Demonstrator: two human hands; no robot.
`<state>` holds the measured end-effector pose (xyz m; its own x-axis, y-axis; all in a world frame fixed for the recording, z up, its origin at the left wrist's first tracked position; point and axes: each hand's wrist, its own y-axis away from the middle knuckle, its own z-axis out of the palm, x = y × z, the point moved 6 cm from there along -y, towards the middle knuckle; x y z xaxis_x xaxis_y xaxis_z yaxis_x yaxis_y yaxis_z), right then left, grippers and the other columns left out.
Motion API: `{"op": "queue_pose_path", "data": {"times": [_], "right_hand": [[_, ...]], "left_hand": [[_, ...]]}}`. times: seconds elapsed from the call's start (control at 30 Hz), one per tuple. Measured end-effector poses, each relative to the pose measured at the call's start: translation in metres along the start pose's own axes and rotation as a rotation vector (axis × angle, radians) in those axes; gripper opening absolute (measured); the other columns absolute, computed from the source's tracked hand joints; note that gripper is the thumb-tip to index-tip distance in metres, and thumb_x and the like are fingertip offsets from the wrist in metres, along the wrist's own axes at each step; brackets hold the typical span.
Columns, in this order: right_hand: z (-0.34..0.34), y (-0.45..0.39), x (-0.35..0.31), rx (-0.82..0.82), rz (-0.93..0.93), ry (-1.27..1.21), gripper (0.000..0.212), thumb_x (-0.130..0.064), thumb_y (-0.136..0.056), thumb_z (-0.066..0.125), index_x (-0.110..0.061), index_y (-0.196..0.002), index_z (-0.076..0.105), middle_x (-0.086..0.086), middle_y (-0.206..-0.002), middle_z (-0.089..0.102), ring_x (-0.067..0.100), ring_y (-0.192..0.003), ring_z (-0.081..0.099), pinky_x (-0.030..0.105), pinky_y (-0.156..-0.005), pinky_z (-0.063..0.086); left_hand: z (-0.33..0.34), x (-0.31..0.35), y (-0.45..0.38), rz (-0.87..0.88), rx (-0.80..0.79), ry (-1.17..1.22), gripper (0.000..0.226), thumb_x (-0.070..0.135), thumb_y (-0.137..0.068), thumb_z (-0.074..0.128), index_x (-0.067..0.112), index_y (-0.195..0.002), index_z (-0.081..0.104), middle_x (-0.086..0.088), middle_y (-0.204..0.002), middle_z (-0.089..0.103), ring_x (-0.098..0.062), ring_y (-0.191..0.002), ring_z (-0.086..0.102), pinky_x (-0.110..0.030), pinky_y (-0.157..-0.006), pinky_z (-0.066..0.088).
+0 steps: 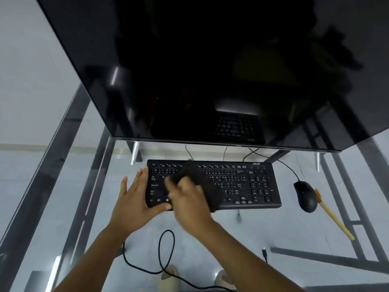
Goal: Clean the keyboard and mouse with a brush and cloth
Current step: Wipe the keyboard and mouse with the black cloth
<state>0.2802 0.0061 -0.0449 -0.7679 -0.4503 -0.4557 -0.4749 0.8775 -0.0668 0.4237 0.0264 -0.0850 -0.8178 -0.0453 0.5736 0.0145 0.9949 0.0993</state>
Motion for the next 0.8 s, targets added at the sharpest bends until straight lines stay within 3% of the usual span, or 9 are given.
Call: {"op": "queue_pose_path", "data": {"times": [0.07, 0.1, 0.17, 0.27, 0.37, 0.43, 0.57, 0.63, 0.8], "right_hand": [[0.005, -0.004, -0.009, -0.094, -0.108, -0.087, 0.037, -0.031, -0.095, 0.032, -0.025, -0.121, 0.058, 0.005, -0.099, 0.057, 0.025, -0.088, 0.05, 0.037, -0.078, 0.04], [0.004, -0.017, -0.003, -0.063, -0.1, -0.066, 0.031, -0.031, -0.096, 0.039, -0.026, -0.118, 0.061, 0.005, -0.096, 0.058, 0.025, -0.085, 0.052, 0.037, -0.077, 0.043], [-0.001, -0.046, 0.015, 0.047, 0.011, 0.007, 0.034, -0.023, -0.093, 0.05, -0.026, -0.124, 0.062, 0.006, -0.093, 0.057, 0.028, -0.078, 0.056, 0.039, -0.075, 0.048], [0.003, -0.061, 0.01, 0.116, 0.155, 0.002, 0.037, -0.02, -0.092, 0.051, -0.022, -0.128, 0.06, 0.009, -0.097, 0.057, 0.03, -0.081, 0.057, 0.04, -0.077, 0.045], [0.019, -0.039, -0.034, -0.029, -0.084, 0.036, 0.039, -0.022, -0.091, 0.054, -0.019, -0.13, 0.056, 0.008, -0.095, 0.055, 0.029, -0.082, 0.056, 0.037, -0.074, 0.041], [0.012, -0.032, -0.021, -0.058, -0.172, 0.067, 0.039, -0.024, -0.09, 0.056, -0.023, -0.128, 0.057, 0.006, -0.091, 0.055, 0.027, -0.078, 0.059, 0.035, -0.072, 0.046], [-0.033, -0.033, 0.071, 0.202, 0.251, 0.061, 0.036, -0.02, -0.091, 0.058, -0.021, -0.127, 0.061, 0.009, -0.089, 0.055, 0.031, -0.066, 0.059, 0.043, -0.07, 0.055], [-0.035, -0.014, 0.077, 0.263, 0.346, 0.049, 0.037, -0.014, -0.09, 0.06, -0.018, -0.127, 0.062, 0.008, -0.086, 0.054, 0.028, -0.063, 0.056, 0.042, -0.069, 0.054], [-0.011, 0.025, 0.036, 0.074, -0.036, 0.145, 0.044, -0.018, -0.084, 0.068, -0.026, -0.127, 0.062, -0.001, -0.086, 0.055, 0.016, -0.067, 0.056, 0.03, -0.063, 0.051]], "left_hand": [[0.001, 0.0, -0.003, 0.007, 0.019, -0.007, 0.118, 0.086, -0.066, 0.044, 0.021, -0.151, -0.006, 0.008, -0.157, 0.008, -0.004, -0.144, -0.003, -0.034, -0.115, -0.015], [0.001, 0.0, -0.004, -0.002, 0.028, -0.006, 0.12, 0.085, -0.066, 0.048, 0.02, -0.151, -0.005, 0.005, -0.158, 0.009, -0.005, -0.144, -0.004, -0.035, -0.115, -0.015], [0.001, -0.001, -0.004, -0.032, 0.036, 0.011, 0.123, 0.083, -0.064, 0.055, 0.018, -0.151, -0.003, 0.003, -0.159, 0.009, -0.007, -0.145, -0.007, -0.036, -0.115, -0.015], [0.0, -0.003, -0.002, -0.053, 0.051, 0.015, 0.125, 0.082, -0.063, 0.057, 0.016, -0.151, -0.003, 0.007, -0.157, 0.003, -0.007, -0.144, -0.011, -0.04, -0.116, -0.013], [0.002, -0.006, -0.002, -0.043, 0.058, -0.025, 0.12, 0.077, -0.065, 0.051, 0.013, -0.151, -0.002, 0.004, -0.159, 0.001, -0.008, -0.145, -0.01, -0.051, -0.118, -0.001], [0.001, -0.005, -0.004, -0.042, 0.035, -0.028, 0.12, 0.081, -0.065, 0.048, 0.019, -0.152, -0.006, 0.004, -0.159, -0.002, -0.01, -0.145, -0.01, -0.052, -0.118, -0.003], [-0.002, -0.006, -0.007, -0.037, -0.004, -0.11, 0.116, 0.096, -0.059, 0.029, 0.034, -0.149, -0.009, 0.001, -0.159, -0.011, -0.016, -0.145, -0.016, -0.045, -0.114, -0.011], [0.0, -0.007, -0.005, -0.044, -0.008, -0.12, 0.115, 0.096, -0.058, 0.026, 0.035, -0.149, -0.011, 0.002, -0.158, -0.013, -0.015, -0.144, -0.018, -0.044, -0.113, -0.013], [0.004, -0.006, -0.006, -0.039, -0.007, -0.117, 0.115, 0.095, -0.06, 0.03, 0.033, -0.15, -0.007, 0.001, -0.158, -0.009, -0.014, -0.144, -0.015, -0.043, -0.113, -0.012]]}}
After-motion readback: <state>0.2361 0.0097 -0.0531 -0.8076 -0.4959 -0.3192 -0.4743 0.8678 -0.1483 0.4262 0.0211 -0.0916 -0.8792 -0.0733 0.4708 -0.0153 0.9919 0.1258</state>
